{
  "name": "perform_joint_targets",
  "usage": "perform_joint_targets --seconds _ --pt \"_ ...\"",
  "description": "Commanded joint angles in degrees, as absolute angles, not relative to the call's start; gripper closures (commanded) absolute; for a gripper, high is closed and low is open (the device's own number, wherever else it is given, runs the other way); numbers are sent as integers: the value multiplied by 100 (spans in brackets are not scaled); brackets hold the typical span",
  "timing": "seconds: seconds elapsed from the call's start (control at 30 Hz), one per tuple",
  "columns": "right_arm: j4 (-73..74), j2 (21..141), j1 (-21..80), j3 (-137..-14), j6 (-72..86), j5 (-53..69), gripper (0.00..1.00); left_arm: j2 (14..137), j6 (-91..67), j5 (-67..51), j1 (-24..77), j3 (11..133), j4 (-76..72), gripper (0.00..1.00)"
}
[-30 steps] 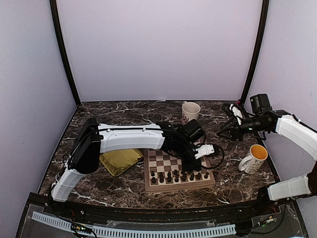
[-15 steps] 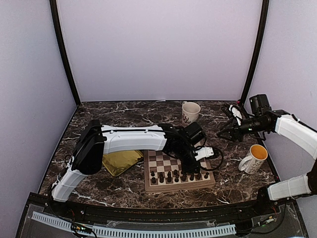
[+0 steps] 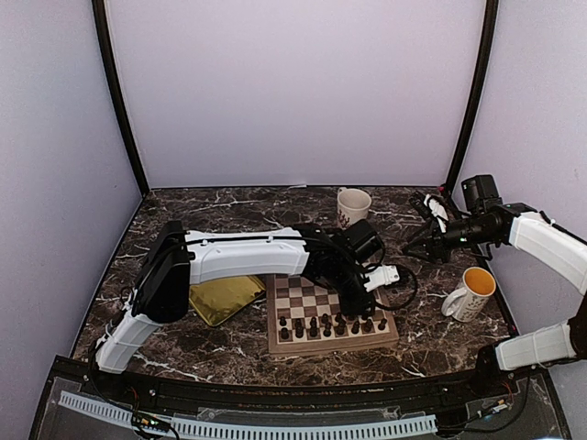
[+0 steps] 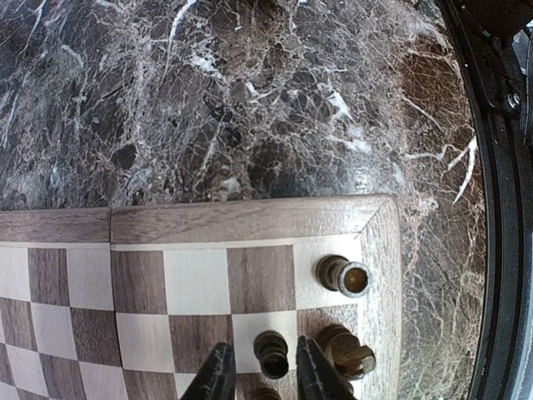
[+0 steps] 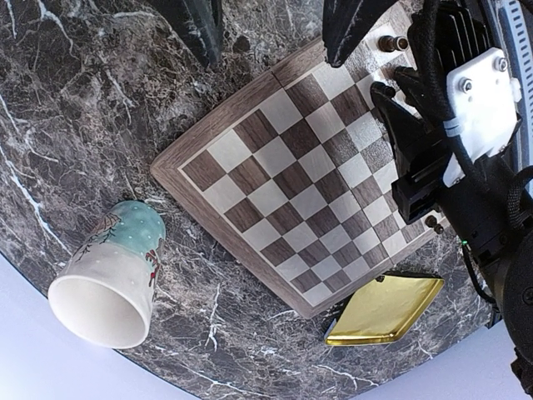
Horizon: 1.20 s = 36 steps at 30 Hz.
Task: Set up the chess pieces on the board
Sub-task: Place the pawn on b7, then pick up the pawn from the storage box.
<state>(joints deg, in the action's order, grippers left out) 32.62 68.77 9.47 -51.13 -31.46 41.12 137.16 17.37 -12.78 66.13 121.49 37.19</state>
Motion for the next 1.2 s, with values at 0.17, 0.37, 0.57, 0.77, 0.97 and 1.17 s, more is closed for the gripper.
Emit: perform_joint_targets --seconds 0.17,0.37,0.57,0.77,0.97,1.17 --pt "3252 6924 940 -5125 -3204 4211 58 13171 1816 -295 6631 12269 4291 72" --pt "3256 6939 940 -5126 -3203 4206 58 12022 1452 0 6506 10994 3830 73" --pt "3252 6999 945 -5129 -3214 4187 59 10461 597 258 5984 9164 3168 73" --pt "3274 7088 943 -5150 -3236 4154 59 9499 -479 367 5164 7724 3004 73" --pt "3269 7101 943 -5151 -3239 4129 59 9698 -914 115 4605 7338 3627 76" --pt "3270 7069 940 -5136 -3250 4081 59 10149 -945 -414 4390 7255 3682 78"
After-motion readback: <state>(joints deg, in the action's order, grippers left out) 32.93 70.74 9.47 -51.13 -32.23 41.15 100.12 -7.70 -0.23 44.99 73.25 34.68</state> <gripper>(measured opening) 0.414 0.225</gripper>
